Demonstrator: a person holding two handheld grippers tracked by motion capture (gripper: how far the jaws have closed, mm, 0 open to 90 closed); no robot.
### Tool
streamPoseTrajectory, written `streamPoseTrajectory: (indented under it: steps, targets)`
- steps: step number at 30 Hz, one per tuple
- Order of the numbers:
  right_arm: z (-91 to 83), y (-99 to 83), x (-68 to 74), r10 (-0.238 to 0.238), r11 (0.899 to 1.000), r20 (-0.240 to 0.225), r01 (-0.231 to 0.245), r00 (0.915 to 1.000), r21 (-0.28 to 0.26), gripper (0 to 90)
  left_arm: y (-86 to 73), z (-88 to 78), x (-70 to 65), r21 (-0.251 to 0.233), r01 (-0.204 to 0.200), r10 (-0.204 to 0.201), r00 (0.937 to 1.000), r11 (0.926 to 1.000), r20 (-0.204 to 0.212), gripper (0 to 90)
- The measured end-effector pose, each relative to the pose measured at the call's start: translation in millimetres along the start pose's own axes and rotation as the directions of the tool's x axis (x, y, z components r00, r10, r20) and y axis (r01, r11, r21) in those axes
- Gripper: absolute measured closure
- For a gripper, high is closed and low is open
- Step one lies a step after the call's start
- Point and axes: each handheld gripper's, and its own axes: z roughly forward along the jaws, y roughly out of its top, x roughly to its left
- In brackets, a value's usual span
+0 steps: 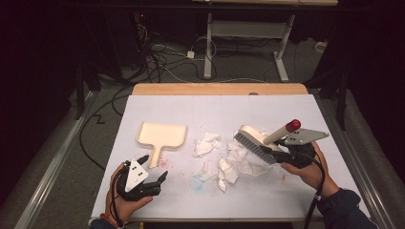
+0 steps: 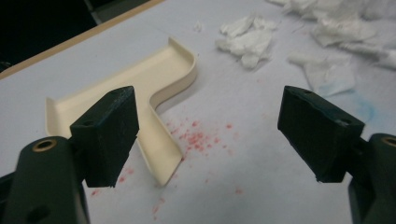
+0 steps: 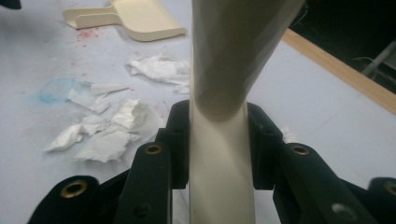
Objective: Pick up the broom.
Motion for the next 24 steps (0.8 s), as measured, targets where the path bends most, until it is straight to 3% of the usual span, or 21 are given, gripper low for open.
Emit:
streamPoseTrajectory:
  steps: [5, 11, 17, 18, 22, 24]
  targets:
    - [-6.8, 0.5, -11.5, 0.032, 0.999, 0.061, -0.032, 0.9976, -0.005, 68.5, -1.9, 1.4, -0.4, 0.024, -0.031, 0.031, 0.9995, 0.9992, -0.004, 19.3]
    - [-7.4, -2.7, -21.6, 0.047, 0.999, 0.112, -0.048, 0.9926, 0.005, 68.5, -4.4, 5.8, 2.3, 0.054, -0.020, 0.019, 0.9998, 0.9984, 0.010, 19.1]
    - [-6.5, -4.6, -29.2, 0.054, 0.998, 0.153, -0.058, 0.9868, 0.020, 68.5, -4.6, 4.8, 6.1, 0.049, -0.004, 0.003, 1.0000, 0.9988, 0.007, 18.6]
    - [-6.1, -4.2, -31.9, 0.040, 0.998, 0.184, -0.047, 0.9821, 0.036, 68.5, -4.9, 5.1, 6.4, 0.047, 0.000, 0.000, 0.9999, 0.9989, 0.010, 18.6]
    - [-2.6, -5.2, -40.9, 0.045, 0.997, 0.209, -0.057, 0.9769, 0.055, 68.5, -5.3, 6.7, 6.6, 0.057, -0.003, 0.002, 0.9998, 0.9984, 0.022, 18.6]
    - [0.6, -5.3, -45.8, 0.027, 0.996, 0.242, -0.048, 0.9699, 0.081, 68.5, -5.3, 7.5, 5.9, 0.063, -0.004, 0.002, 0.9997, 0.9980, 0.024, 18.6]
